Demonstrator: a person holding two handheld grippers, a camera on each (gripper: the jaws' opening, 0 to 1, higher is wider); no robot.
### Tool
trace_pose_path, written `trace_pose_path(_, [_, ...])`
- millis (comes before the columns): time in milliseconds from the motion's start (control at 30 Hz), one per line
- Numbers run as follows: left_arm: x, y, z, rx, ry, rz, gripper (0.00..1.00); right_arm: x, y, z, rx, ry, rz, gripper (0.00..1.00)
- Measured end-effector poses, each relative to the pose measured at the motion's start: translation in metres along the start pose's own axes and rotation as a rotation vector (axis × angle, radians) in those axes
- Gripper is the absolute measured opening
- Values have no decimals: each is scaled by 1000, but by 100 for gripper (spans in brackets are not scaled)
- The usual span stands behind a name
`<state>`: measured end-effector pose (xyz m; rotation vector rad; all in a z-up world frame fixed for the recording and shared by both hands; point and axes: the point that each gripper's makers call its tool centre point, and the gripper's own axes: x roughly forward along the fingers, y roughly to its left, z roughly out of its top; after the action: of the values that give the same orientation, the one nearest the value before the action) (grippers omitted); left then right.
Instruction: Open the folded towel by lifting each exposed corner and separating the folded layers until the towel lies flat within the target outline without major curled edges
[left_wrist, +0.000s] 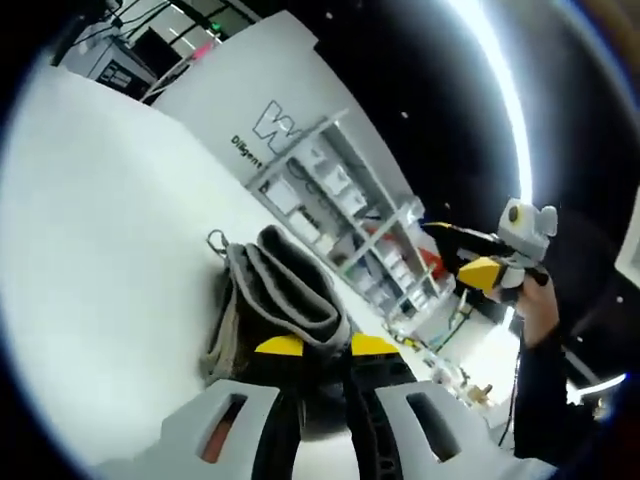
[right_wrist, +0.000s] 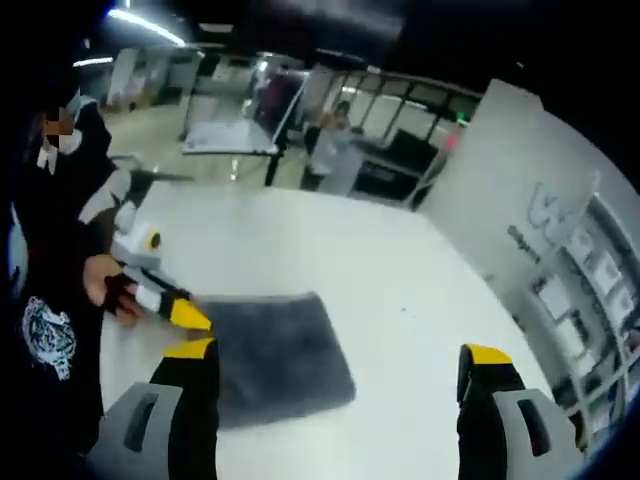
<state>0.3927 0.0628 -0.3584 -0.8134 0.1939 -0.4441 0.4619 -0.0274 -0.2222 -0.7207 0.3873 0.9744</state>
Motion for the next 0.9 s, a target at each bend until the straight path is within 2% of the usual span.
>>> trace_pose_path(167, [0, 2, 3, -27, -37, 34, 11, -3, -21, 24, -29, 71, 11, 99])
trace_pose_path(267, [0, 1, 3, -33, -46, 29, 11, -4, -26, 34, -57, 115, 29, 99])
trace_pose_path(300, [0, 1, 3, -36, -49, 24, 11, 3, -13, 24, -70, 128, 27, 99])
trace_pose_path(400, [0, 2, 4, -45, -66, 3, 11, 2, -11, 26, -91, 157, 12, 99])
trace_pose_path(467, [-1, -1, 12, -44, -116, -27, 9, 2, -10, 29, -97, 169, 6, 99])
trace_pose_path(600, [-1, -2, 10, -36, -115, -34, 9, 2, -9, 36, -99, 189, 4, 99])
trace_pose_path(667, [0, -3, 10, -23, -122, -38, 9, 0, -9, 37, -109, 224, 4, 99])
trace_pose_path(767, [-1, -4, 11, -16, -129, -49, 9, -5, -11, 46, -136, 261, -12, 99])
trace_pose_path(900, [-1, -6, 14, 3, -148, -66, 9, -6, -10, 63, -149, 262, -14, 99])
